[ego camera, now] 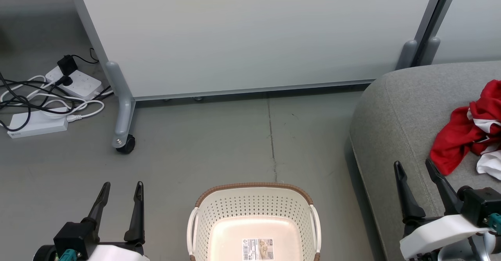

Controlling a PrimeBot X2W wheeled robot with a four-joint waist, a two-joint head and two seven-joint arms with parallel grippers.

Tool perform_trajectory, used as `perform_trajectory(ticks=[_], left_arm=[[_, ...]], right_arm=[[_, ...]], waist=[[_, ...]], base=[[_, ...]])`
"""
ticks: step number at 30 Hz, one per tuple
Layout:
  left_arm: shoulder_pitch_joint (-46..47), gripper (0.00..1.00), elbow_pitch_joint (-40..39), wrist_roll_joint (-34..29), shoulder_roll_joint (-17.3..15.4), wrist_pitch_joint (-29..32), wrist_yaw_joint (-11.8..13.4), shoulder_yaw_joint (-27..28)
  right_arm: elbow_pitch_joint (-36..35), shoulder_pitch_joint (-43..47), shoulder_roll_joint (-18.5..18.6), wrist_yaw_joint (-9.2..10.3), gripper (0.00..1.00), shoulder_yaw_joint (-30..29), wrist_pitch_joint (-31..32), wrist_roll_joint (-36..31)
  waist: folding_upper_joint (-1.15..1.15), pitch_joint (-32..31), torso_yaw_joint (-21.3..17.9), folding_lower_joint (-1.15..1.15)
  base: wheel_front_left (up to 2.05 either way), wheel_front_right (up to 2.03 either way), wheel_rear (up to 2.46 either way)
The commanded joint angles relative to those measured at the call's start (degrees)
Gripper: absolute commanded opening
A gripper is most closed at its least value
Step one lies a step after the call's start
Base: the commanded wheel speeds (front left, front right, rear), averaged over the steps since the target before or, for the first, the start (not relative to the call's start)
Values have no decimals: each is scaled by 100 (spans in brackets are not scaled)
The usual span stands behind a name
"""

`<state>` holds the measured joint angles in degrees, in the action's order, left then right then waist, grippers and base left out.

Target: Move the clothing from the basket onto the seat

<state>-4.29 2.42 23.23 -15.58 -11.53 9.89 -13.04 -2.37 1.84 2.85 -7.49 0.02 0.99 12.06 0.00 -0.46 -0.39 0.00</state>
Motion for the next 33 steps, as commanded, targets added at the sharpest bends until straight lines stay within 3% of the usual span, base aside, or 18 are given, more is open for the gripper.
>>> perform_trajectory(ticks=[1,18,19,33], left_arm=[[-19,100,22,22,-30,4,23,15],[47,100,158,54,-29,-104,118,48],[0,0,165,54,10,-62,71,19],[411,0,665,1073,246,230,-203,288]], right_arm=[[8,55,16,-1,100,-10,22,6],[-12,38,16,-1,100,27,49,34],[6,0,-2,0,0,42,46,13],[571,-344,-25,0,0,-105,133,1192]], waist=[[0,10,-3,0],[0,38,15,0],[0,38,13,0],[0,50,15,0]], base=[[0,0,0],[0,0,0],[0,0,0],[0,0,0]])
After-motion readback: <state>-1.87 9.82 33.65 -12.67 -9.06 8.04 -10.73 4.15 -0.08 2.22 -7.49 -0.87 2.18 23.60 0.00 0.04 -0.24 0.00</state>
